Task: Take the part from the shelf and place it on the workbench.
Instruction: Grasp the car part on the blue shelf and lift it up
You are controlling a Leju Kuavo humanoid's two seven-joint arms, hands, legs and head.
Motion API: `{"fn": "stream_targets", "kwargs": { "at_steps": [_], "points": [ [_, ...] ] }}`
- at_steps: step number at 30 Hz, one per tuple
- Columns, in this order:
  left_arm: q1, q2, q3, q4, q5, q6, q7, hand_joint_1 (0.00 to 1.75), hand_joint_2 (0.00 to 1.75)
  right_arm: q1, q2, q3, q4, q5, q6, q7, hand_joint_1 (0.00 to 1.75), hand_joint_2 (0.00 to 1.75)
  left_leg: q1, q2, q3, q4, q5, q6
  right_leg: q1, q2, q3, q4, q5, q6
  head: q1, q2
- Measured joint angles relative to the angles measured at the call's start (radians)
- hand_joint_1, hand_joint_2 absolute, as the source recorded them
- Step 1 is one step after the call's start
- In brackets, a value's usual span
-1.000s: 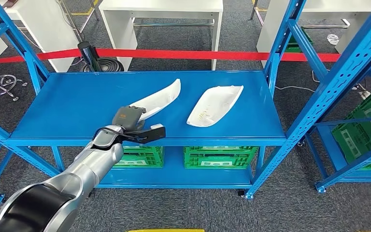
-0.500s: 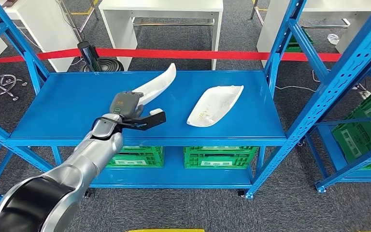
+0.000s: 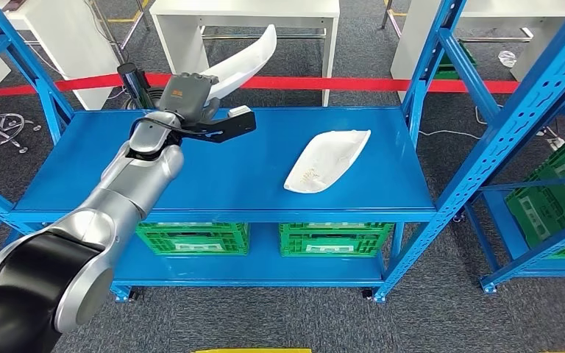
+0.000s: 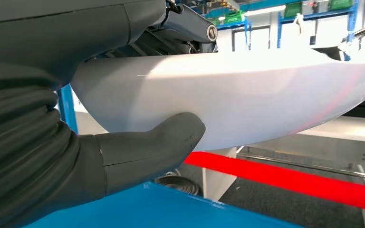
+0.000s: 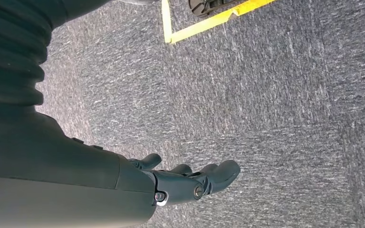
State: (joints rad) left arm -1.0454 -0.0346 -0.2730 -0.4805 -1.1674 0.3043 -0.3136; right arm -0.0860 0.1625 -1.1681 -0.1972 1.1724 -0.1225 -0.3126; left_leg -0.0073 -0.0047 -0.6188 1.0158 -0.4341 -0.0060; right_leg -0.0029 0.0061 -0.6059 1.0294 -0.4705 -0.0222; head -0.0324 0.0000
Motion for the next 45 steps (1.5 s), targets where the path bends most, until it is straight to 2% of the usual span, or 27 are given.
{"fn": "stream_targets", "kwargs": {
  "at_steps": [3, 8, 16, 20, 23, 25, 26, 28, 29, 30, 31, 33, 35, 39, 40, 41, 43, 44, 45],
  "points": [
    [-0.009, -0.002, 0.001, -0.026, 0.032, -0.048, -0.043, 1.57, 1.75, 0.000, -0.001, 0.000, 0.000, -0.004, 0.000, -0.002, 0.00, 1.75, 0.000, 0.000, 0.000, 0.000, 0.000, 0.000, 0.000, 0.000, 0.000, 0.000, 0.000, 0.000, 0.000, 0.000],
    [-0.010, -0.003, 0.000, -0.129, 0.121, -0.179, -0.094, 1.57, 1.75, 0.000, -0.004, 0.000, 0.000, -0.010, 0.000, -0.002, 0.00, 1.75, 0.000, 0.000, 0.000, 0.000, 0.000, 0.000, 0.000, 0.000, 0.000, 0.000, 0.000, 0.000, 0.000, 0.000],
    [-0.006, 0.000, -0.002, -0.228, 0.171, -0.245, -0.102, 1.57, 1.75, 0.000, -0.006, 0.000, 0.000, -0.011, 0.000, -0.002, 0.00, 1.75, -0.005, 0.000, -0.001, 0.002, -0.002, 0.002, -0.003, -0.001, 0.000, -0.001, 0.000, 0.002, 0.000, 0.000],
    [0.009, 0.025, -0.019, -0.289, 0.246, -0.321, -0.098, 1.57, 1.75, 0.000, -0.006, 0.000, 0.000, -0.011, 0.001, -0.004, 0.00, 1.75, -0.009, 0.000, -0.001, 0.003, -0.005, 0.008, -0.006, -0.001, 0.001, -0.001, 0.000, 0.007, 0.000, 0.000],
    [0.017, 0.046, -0.038, -0.327, 0.277, -0.349, -0.091, 1.57, 1.75, 0.000, -0.006, 0.000, 0.000, -0.012, 0.004, -0.007, 0.00, 1.75, -0.009, 0.000, 0.002, -0.003, -0.003, 0.016, -0.009, 0.000, 0.002, -0.003, -0.001, 0.015, 0.000, 0.000],
    [0.020, 0.055, -0.046, -0.346, 0.286, -0.355, -0.090, 1.57, 1.75, 0.000, -0.008, 0.000, 0.000, -0.012, 0.004, -0.009, 0.00, 1.75, -0.002, 0.003, 0.011, -0.018, 0.006, 0.024, -0.008, -0.001, -0.006, 0.021, -0.023, 0.022, 0.001, 0.000],
    [0.021, 0.057, -0.050, -0.352, 0.289, -0.358, -0.089, 1.57, 1.75, 0.000, -0.009, 0.000, -0.001, -0.012, 0.005, -0.010, 0.00, 1.75, 0.002, 0.005, 0.015, -0.024, 0.011, 0.028, -0.007, -0.001, -0.021, 0.059, -0.048, 0.025, 0.002, 0.000],
    [0.025, 0.062, -0.058, -0.357, 0.297, -0.366, -0.088, 1.57, 1.75, -0.001, -0.012, 0.000, -0.001, -0.012, 0.006, -0.012, 0.00, 1.75, 0.003, 0.006, 0.015, -0.026, 0.013, 0.030, -0.011, -0.002, -0.073, 0.179, -0.114, 0.031, 0.004, 0.000],
    [0.029, 0.064, -0.063, -0.358, 0.303, -0.372, -0.087, 1.57, 1.75, -0.001, -0.014, 0.000, -0.001, -0.012, 0.007, -0.013, 0.00, 1.75, 0.004, 0.006, 0.014, -0.025, 0.014, 0.031, -0.014, -0.002, -0.096, 0.230, -0.133, 0.035, 0.005, 0.000],
    [0.034, 0.068, -0.067, -0.360, 0.312, -0.378, -0.087, 1.57, 1.75, -0.001, -0.016, 0.000, -0.001, -0.012, 0.009, -0.015, 0.00, 1.75, 0.005, 0.006, 0.012, -0.022, 0.013, 0.030, -0.017, -0.002, -0.106, 0.254, -0.135, 0.040, 0.005, 0.000],
    [0.040, 0.072, -0.072, -0.362, 0.322, -0.382, -0.089, 1.57, 1.75, -0.001, -0.017, 0.000, -0.001, -0.012, 0.010, -0.017, 0.00, 1.75, 0.007, 0.006, 0.009, -0.019, 0.013, 0.027, -0.021, -0.002, -0.098, 0.242, -0.118, 0.043, 0.005, 0.000],
    [0.048, 0.084, -0.081, -0.372, 0.347, -0.387, -0.093, 1.57, 1.75, -0.002, -0.022, 0.000, -0.001, -0.014, 0.012, -0.023, 0.00, 1.75, 0.013, 0.006, 0.001, -0.005, 0.009, 0.017, -0.029, -0.005, -0.039, 0.130, -0.065, 0.051, 0.005, 0.000],
    [0.052, 0.094, -0.086, -0.384, 0.369, -0.390, -0.093, 1.57, 1.75, -0.002, -0.024, 0.000, 0.000, -0.015, 0.012, -0.028, 0.00, 1.75, 0.015, 0.004, -0.009, 0.011, 0.006, 0.001, -0.030, -0.002, 0.005, 0.047, -0.030, 0.046, 0.006, 0.000],
    [0.061, 0.109, -0.094, -0.397, 0.385, -0.395, -0.089, 1.57, 1.75, -0.006, -0.025, 0.000, -0.001, -0.014, 0.012, -0.033, 0.00, 1.75, 0.014, -0.001, -0.023, 0.020, 0.009, -0.029, -0.029, 0.004, -0.002, 0.033, -0.022, 0.011, 0.003, 0.000],
    [0.064, 0.114, -0.096, -0.398, 0.387, -0.395, -0.088, 1.57, 1.75, -0.007, -0.025, 0.000, -0.001, -0.014, 0.012, -0.034, 0.00, 1.75, 0.015, 0.000, -0.030, 0.033, -0.008, -0.035, -0.029, 0.003, -0.007, 0.031, -0.015, 0.002, 0.001, 0.000],
    [0.067, 0.119, -0.099, -0.399, 0.389, -0.395, -0.087, 1.57, 1.75, -0.006, -0.025, 0.000, -0.001, -0.013, 0.012, -0.034, 0.00, 1.75, 0.017, 0.000, -0.042, 0.067, -0.040, -0.039, -0.030, 0.003, -0.013, 0.029, -0.008, -0.005, -0.001, 0.000],
    [0.069, 0.129, -0.106, -0.399, 0.393, -0.395, -0.085, 1.57, 1.75, -0.006, -0.025, 0.000, -0.001, -0.009, 0.011, -0.032, 0.00, 1.75, 0.017, 0.001, -0.077, 0.184, -0.127, -0.045, -0.027, 0.002, -0.031, 0.028, 0.008, -0.015, -0.006, 0.000],
    [0.071, 0.133, -0.109, -0.397, 0.395, -0.395, -0.084, 1.57, 1.75, -0.006, -0.026, 0.000, -0.001, -0.006, 0.011, -0.029, 0.00, 1.75, 0.017, 0.001, -0.092, 0.244, -0.159, -0.046, -0.024, 0.002, -0.041, 0.029, 0.015, -0.016, -0.007, 0.000],
    [0.073, 0.135, -0.111, -0.395, 0.396, -0.394, -0.083, 1.57, 1.75, -0.006, -0.026, 0.000, -0.001, -0.003, 0.011, -0.024, 0.00, 1.75, 0.017, 0.001, -0.095, 0.281, -0.173, -0.045, -0.022, 0.002, -0.052, 0.029, 0.023, -0.017, -0.008, 0.000]
  ]
}}
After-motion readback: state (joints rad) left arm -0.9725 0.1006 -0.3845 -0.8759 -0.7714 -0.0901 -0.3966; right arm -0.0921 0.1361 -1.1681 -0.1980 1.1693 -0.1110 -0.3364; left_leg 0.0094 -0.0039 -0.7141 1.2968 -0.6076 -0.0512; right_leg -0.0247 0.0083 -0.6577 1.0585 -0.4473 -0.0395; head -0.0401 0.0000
